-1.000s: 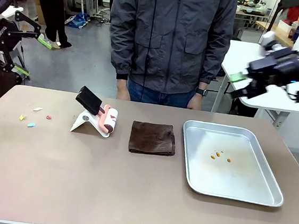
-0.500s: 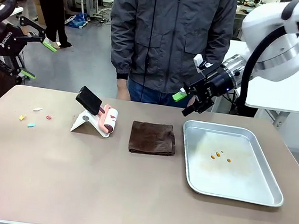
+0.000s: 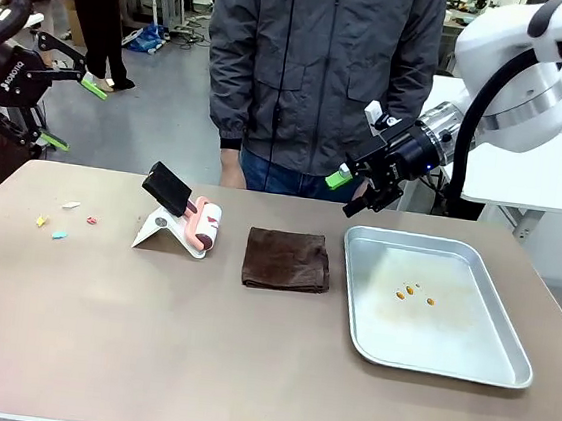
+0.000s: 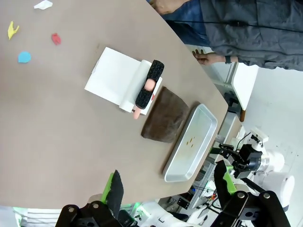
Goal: Clean the surface of the table.
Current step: Hold the Lint Roller with your left hand and the towel with your right hand.
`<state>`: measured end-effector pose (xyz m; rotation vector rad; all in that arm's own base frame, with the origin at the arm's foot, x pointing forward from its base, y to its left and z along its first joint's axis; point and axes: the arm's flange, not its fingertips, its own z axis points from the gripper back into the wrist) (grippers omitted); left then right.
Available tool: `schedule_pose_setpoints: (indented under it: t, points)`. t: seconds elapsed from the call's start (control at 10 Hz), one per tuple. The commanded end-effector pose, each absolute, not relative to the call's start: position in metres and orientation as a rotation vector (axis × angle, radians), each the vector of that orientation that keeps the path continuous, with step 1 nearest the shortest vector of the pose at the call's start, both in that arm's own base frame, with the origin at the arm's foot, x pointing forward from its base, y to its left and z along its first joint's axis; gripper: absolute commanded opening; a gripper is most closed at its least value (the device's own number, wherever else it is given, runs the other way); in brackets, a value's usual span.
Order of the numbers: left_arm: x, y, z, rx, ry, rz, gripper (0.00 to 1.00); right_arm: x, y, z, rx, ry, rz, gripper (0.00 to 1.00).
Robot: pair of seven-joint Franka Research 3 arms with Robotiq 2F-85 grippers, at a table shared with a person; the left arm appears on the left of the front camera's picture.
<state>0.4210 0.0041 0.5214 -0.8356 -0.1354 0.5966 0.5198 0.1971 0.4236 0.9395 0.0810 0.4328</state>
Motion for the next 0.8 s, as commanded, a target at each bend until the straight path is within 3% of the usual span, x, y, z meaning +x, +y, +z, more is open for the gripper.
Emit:
schedule_pose_setpoints:
  t: [0.0, 0.6, 0.7]
  points:
    - [0.422, 0.006, 0.524, -0.825, -0.14, 0.595, 1.0, 0.516, 0.196, 0.425, 0.936, 0.077, 0.428, 1.0]
    - [0.421, 0.004, 0.522, -0.836, -0.136, 0.596, 1.0, 0.52, 0.197, 0.424, 0.939, 0.081, 0.433, 1.0]
    - [0.426, -0.005, 0.512, -0.903, -0.136, 0.594, 1.0, 0.517, 0.207, 0.421, 0.93, 0.05, 0.439, 1.0]
